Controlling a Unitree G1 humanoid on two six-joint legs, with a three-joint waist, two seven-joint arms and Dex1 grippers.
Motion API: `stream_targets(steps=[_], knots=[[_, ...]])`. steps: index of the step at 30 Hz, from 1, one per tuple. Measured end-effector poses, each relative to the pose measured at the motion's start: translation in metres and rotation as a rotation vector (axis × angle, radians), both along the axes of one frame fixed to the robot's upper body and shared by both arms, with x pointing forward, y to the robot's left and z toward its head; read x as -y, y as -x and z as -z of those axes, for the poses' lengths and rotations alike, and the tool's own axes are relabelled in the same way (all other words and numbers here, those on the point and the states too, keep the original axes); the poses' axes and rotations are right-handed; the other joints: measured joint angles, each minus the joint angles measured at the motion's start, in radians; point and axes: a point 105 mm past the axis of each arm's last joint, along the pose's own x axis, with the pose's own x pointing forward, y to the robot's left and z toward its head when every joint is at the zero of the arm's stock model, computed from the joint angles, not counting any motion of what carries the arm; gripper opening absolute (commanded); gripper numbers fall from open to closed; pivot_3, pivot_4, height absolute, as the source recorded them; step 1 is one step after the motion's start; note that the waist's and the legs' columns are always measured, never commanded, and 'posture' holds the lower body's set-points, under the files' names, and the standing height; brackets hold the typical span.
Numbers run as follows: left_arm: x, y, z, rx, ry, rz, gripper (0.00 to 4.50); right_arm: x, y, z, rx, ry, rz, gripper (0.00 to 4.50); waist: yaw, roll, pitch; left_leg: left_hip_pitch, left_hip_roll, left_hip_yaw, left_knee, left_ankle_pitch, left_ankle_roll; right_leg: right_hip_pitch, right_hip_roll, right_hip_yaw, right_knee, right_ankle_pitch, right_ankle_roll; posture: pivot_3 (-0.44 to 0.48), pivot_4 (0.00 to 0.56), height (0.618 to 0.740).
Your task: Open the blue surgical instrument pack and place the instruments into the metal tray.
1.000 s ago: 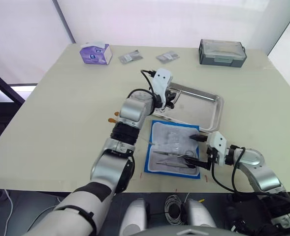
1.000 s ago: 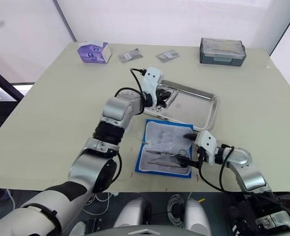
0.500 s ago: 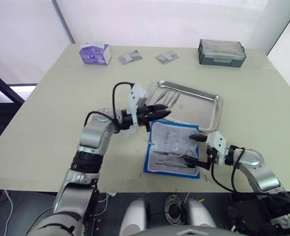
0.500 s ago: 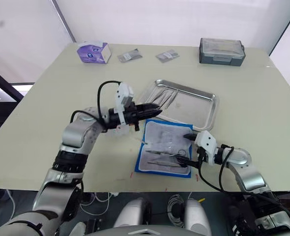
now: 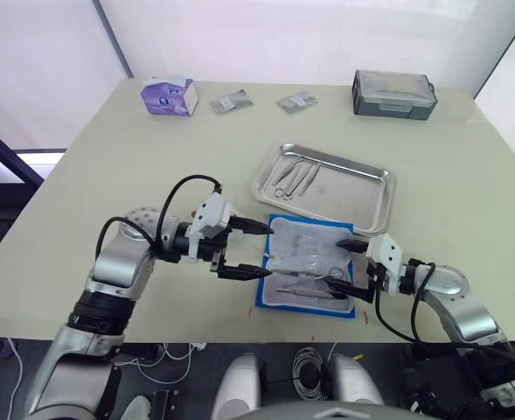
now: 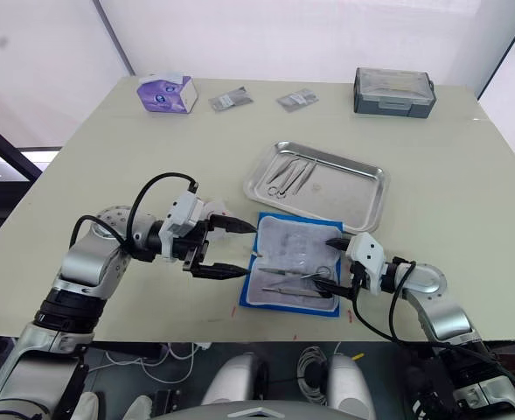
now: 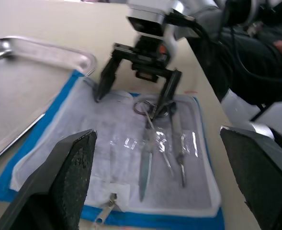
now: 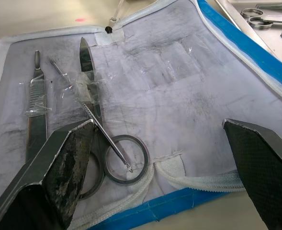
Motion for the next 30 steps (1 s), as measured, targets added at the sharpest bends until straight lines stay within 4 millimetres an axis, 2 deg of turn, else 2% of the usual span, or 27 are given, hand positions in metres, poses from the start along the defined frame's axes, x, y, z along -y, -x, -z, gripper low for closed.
stream_targets(steps=[6, 18, 30], knots=[[0.005, 0.007, 0.013, 0.016, -0.011, 0.059, 4.47, 0.0, 0.0, 0.0, 0.002, -0.001, -0.001, 4.5, 0.0, 0.0, 0.0, 0.0, 0.0, 0.0, 0.0, 0.0, 0.0, 0.0, 0.0, 0.0, 0.0, 0.0, 0.001, 0.0, 0.15, 0.727], [0.002, 0.007, 0.021, 0.029, 0.03, 0.069, 4.47, 0.007, 0.004, -0.004, 0.02, 0.011, 0.009, 4.5, 0.008, 0.002, 0.002, -0.002, 0.0, 0.001, 0.0, 0.0, 0.0, -0.002, 0.0, 0.0, 0.0, 0.001, 0.003, 0.0, 0.15, 0.727], [0.005, 0.008, 0.023, 0.03, 0.05, 0.084, 4.47, 0.017, 0.021, -0.013, 0.005, 0.042, -0.034, 4.5, 0.017, 0.007, 0.008, -0.004, 0.0, 0.001, 0.0, 0.0, 0.0, -0.003, 0.0, 0.0, -0.001, 0.001, 0.003, 0.0, 0.15, 0.727]])
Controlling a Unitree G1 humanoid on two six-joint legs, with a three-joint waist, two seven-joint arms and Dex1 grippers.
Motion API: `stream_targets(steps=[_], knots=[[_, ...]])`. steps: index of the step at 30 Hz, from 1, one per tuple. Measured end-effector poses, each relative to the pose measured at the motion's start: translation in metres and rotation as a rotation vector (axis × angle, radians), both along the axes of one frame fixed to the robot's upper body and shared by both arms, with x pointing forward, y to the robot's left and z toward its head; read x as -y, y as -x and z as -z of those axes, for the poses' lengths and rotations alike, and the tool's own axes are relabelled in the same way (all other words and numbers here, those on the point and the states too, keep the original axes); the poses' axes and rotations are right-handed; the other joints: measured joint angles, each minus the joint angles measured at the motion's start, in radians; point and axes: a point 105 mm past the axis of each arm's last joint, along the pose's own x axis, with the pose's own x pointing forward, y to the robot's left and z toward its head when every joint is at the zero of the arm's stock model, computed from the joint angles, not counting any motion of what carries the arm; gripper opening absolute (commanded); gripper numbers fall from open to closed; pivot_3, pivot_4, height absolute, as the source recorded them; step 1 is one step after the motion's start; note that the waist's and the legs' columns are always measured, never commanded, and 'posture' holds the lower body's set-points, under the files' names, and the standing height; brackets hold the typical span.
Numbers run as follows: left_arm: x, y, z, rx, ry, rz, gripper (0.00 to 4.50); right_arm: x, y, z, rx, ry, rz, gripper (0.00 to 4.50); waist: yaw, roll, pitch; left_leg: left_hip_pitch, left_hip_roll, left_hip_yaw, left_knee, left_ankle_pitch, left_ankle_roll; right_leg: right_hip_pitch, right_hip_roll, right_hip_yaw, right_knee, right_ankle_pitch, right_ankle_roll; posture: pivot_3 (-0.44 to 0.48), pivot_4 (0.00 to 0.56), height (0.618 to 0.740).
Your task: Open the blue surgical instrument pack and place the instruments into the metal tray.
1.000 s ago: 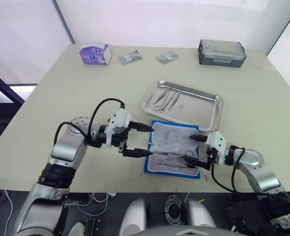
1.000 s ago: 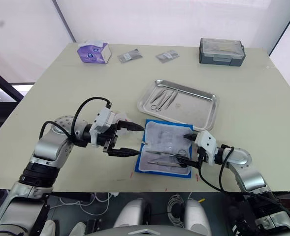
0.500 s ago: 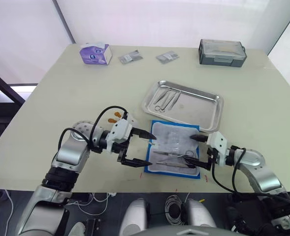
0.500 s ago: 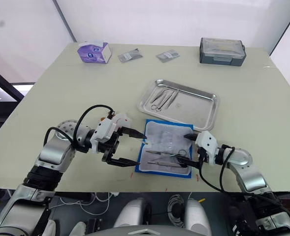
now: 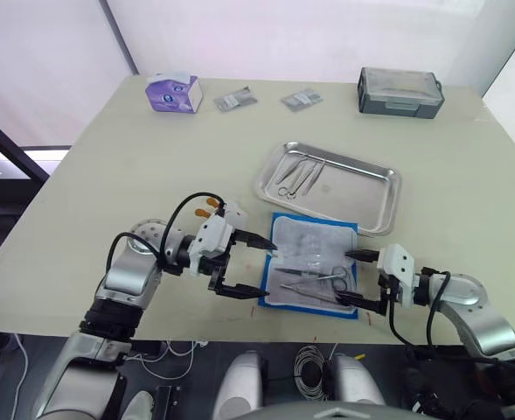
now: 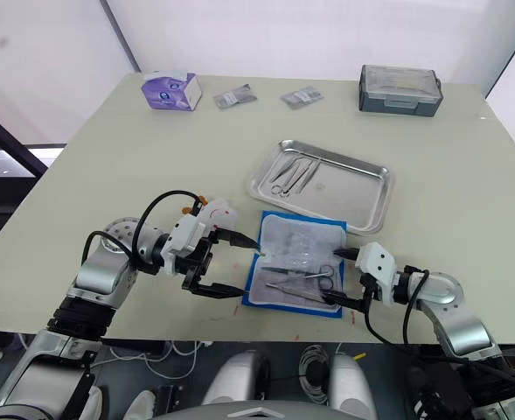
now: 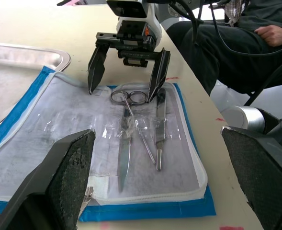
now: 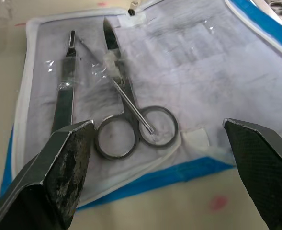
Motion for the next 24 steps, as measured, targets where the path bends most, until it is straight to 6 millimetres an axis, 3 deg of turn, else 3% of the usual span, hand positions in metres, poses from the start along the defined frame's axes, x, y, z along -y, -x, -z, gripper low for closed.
stream_targets(steps=[8, 13, 24], knots=[[0.004, -0.001, 0.001, 0.003, 0.016, 0.011, 4.47, 0.003, 0.01, -0.009, -0.006, -0.019, -0.021, 4.5, 0.0, 0.004, 0.01, -0.001, 0.0, 0.0, 0.0, 0.0, 0.0, 0.0, 0.0, 0.0, 0.0, 0.0, 0.0, 0.0, 0.15, 0.727], [0.011, -0.004, 0.011, -0.005, 0.02, 0.029, 4.47, 0.008, 0.021, -0.044, 0.059, -0.063, -0.054, 4.5, 0.002, 0.004, 0.015, -0.001, 0.0, 0.0, 0.001, 0.0, 0.0, 0.0, 0.0, -0.001, 0.0, 0.0, 0.0, 0.0, 0.15, 0.727], [0.02, -0.014, 0.034, 0.057, -0.044, 0.054, 4.47, 0.003, 0.027, -0.067, 0.077, -0.064, -0.072, 4.5, 0.001, 0.002, 0.018, -0.001, 0.0, 0.0, 0.001, 0.0, 0.0, 0.0, 0.0, -0.001, 0.0, 0.0, 0.0, 0.0, 0.15, 0.727]])
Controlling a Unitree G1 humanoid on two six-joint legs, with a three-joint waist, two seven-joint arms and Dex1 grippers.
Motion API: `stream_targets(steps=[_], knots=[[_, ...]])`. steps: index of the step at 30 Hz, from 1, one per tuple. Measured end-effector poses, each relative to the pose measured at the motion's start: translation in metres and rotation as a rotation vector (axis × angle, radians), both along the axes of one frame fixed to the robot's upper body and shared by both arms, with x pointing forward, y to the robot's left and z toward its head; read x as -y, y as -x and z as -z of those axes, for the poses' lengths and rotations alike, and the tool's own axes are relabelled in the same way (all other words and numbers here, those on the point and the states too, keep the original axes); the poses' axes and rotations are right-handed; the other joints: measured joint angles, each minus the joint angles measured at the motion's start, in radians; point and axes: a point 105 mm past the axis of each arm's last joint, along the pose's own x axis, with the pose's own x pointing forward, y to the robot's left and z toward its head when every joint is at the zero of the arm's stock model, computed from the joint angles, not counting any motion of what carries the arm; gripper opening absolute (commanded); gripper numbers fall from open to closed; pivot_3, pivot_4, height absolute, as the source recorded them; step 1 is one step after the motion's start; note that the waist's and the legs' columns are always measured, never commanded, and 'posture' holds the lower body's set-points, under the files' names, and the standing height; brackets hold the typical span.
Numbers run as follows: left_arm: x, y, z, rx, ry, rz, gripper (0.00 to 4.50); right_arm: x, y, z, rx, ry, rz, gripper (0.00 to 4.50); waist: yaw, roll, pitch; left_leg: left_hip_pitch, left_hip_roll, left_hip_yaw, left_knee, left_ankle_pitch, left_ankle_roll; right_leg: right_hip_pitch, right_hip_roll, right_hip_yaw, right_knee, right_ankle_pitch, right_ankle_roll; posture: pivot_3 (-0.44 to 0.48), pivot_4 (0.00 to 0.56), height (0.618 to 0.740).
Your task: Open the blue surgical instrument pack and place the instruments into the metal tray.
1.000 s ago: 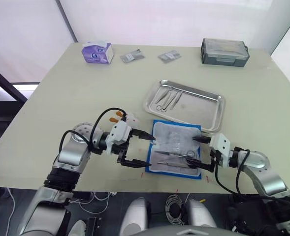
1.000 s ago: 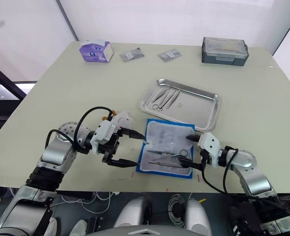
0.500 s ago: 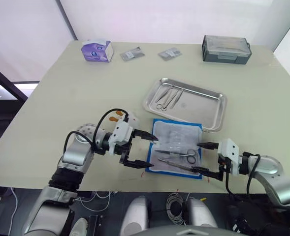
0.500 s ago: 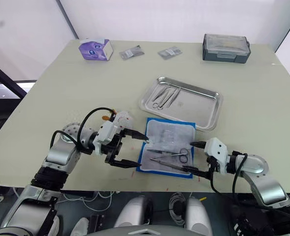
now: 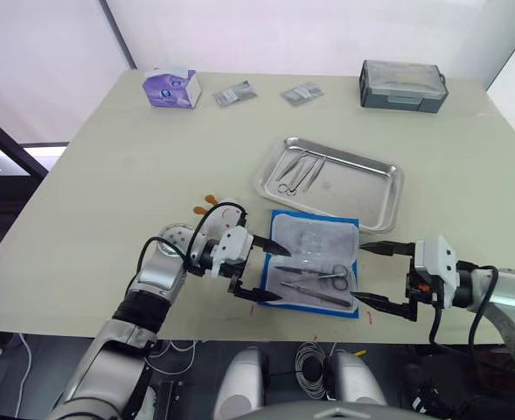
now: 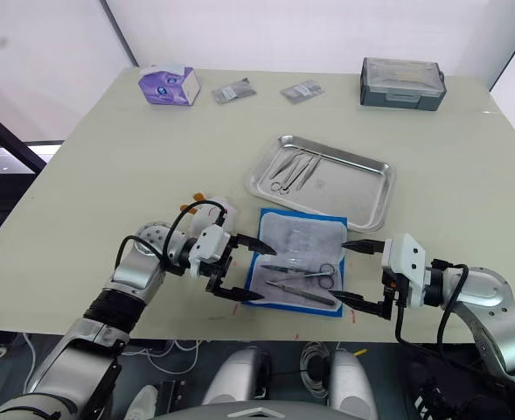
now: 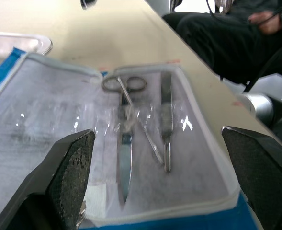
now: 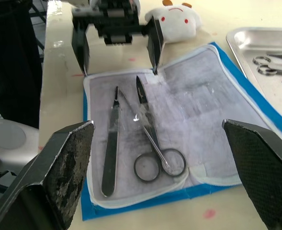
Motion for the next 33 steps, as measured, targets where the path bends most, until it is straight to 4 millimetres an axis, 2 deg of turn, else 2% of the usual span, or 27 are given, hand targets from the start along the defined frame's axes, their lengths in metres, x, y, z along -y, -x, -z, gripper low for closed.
stream_targets(steps=[3, 10, 18, 27, 33], knots=[[0.0, -0.001, 0.01, -0.002, -0.012, -0.006, 4.47, -0.002, -0.001, -0.003, 0.004, 0.001, 0.003, 4.5, 0.0, 0.0, 0.0, 0.0, 0.0, 0.0, 0.0, 0.0, 0.0, 0.0, 0.0, 0.0, 0.0, 0.0, 0.0, 0.0, 0.15, 0.727], [0.001, -0.004, 0.014, 0.016, 0.008, -0.005, 4.47, -0.009, -0.003, -0.014, 0.036, -0.008, -0.009, 4.5, 0.0, 0.0, 0.0, 0.0, 0.0, -0.001, 0.0, 0.0, 0.0, 0.0, 0.0, 0.0, 0.0, 0.0, 0.0, 0.0, 0.15, 0.727], [0.004, -0.008, 0.019, 0.025, 0.034, 0.001, 4.47, -0.009, -0.004, -0.015, 0.031, -0.006, -0.014, 4.5, 0.001, 0.004, -0.003, 0.001, 0.0, -0.001, 0.0, 0.0, 0.0, 0.001, 0.0, 0.0, 0.001, 0.0, 0.0, 0.0, 0.15, 0.727], [0.006, -0.01, 0.021, -0.002, -0.063, 0.044, 4.47, -0.009, -0.005, -0.015, 0.026, 0.036, -0.004, 4.5, -0.004, 0.01, -0.008, 0.003, 0.0, -0.001, 0.0, 0.0, 0.0, 0.001, 0.0, 0.001, 0.001, 0.0, 0.0, 0.0, 0.15, 0.727], [0.005, -0.008, 0.023, -0.01, -0.069, 0.042, 4.47, -0.014, -0.008, -0.008, 0.025, 0.061, -0.008, 4.5, -0.005, 0.012, -0.009, 0.003, 0.0, -0.001, 0.0, 0.0, 0.0, 0.001, 0.0, 0.001, 0.001, 0.0, 0.0, 0.0, 0.15, 0.727]])
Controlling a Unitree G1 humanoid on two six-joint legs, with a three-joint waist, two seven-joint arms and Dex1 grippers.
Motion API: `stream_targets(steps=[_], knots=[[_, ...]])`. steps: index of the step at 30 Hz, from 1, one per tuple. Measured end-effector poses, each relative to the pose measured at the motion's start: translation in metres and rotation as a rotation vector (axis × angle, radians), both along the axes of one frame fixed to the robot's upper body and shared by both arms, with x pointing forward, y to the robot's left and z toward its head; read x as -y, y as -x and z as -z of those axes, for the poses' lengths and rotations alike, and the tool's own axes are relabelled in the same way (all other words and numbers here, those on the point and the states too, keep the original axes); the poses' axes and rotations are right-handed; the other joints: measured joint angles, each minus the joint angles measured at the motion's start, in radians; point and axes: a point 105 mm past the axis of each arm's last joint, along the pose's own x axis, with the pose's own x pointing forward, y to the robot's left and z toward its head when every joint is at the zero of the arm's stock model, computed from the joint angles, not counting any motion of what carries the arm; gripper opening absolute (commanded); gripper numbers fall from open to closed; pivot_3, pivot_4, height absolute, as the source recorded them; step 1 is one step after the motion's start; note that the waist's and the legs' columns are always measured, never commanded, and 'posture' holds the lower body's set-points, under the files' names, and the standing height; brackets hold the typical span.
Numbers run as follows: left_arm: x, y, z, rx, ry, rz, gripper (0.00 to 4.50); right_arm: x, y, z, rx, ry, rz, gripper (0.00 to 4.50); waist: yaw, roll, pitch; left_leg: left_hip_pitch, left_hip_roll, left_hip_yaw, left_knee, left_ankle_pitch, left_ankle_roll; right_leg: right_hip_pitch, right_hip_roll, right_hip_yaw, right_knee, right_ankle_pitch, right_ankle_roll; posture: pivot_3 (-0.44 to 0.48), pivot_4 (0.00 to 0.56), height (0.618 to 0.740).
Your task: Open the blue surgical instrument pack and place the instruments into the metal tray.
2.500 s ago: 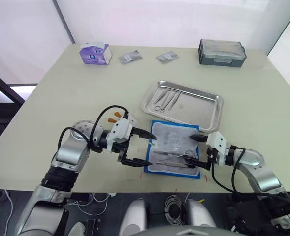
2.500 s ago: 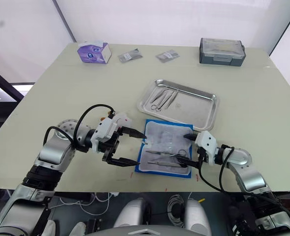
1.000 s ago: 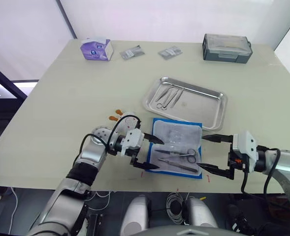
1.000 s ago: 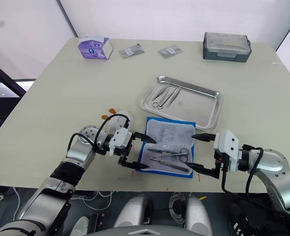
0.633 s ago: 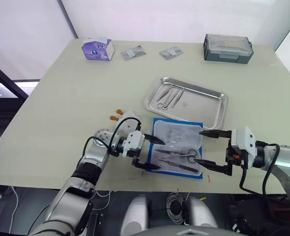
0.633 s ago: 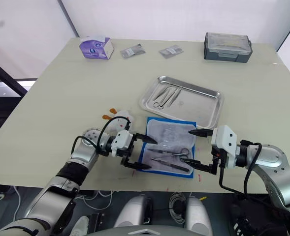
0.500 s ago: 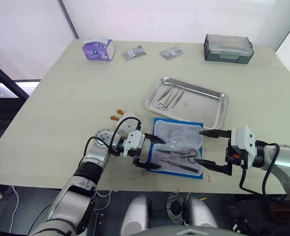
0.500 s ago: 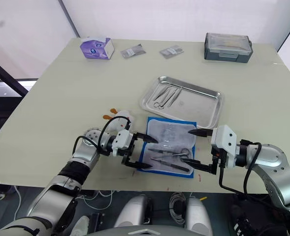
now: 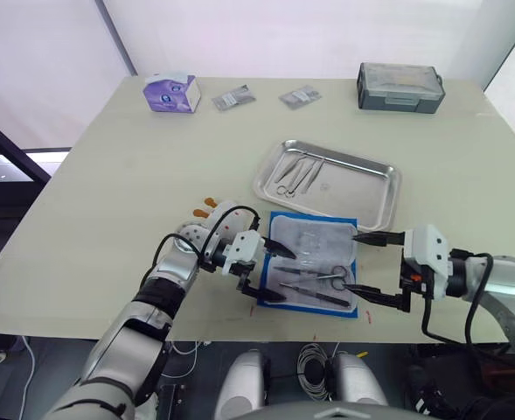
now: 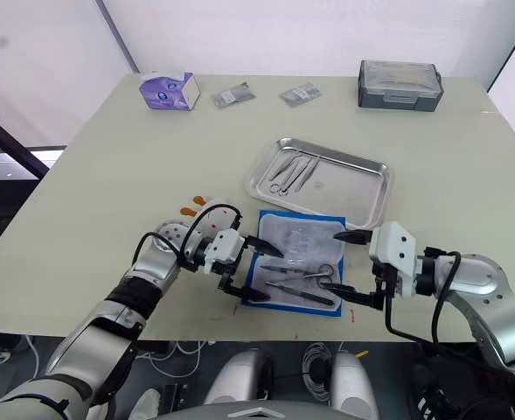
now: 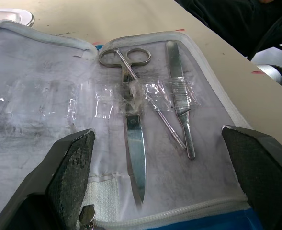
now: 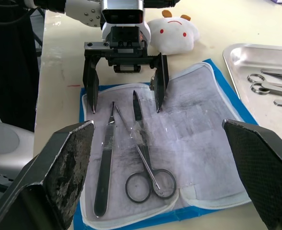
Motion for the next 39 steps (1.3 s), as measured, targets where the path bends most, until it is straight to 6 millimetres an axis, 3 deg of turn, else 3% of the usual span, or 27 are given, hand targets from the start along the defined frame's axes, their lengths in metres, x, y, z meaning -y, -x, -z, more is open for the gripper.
stream_targets(steps=[7, 24, 39], knots=[[0.0, 0.001, 0.001, 0.0, 0.001, -0.002, 4.47, -0.002, -0.011, 0.021, -0.005, 0.101, 0.027, 4.5, -0.001, 0.001, -0.002, 0.0, 0.0, 0.001, 0.0, 0.0, 0.0, 0.0, 0.0, 0.0, 0.0, 0.0, 0.0, 0.0, 0.15, 0.727], [-0.001, 0.001, 0.001, -0.006, -0.002, -0.006, 4.47, -0.016, -0.047, 0.033, 0.013, 0.263, 0.07, 4.5, -0.004, 0.002, -0.003, 0.0, 0.0, 0.005, 0.0, 0.0, 0.0, 0.0, 0.0, 0.0, 0.0, 0.0, 0.0, 0.0, 0.15, 0.727], [-0.001, 0.001, 0.001, -0.011, -0.005, -0.008, 4.47, -0.024, -0.046, 0.041, 0.045, 0.373, 0.002, 4.5, -0.006, 0.002, -0.003, 0.0, 0.0, 0.005, 0.0, 0.0, 0.0, 0.0, 0.0, 0.0, 0.0, 0.0, 0.0, 0.0, 0.15, 0.727]])
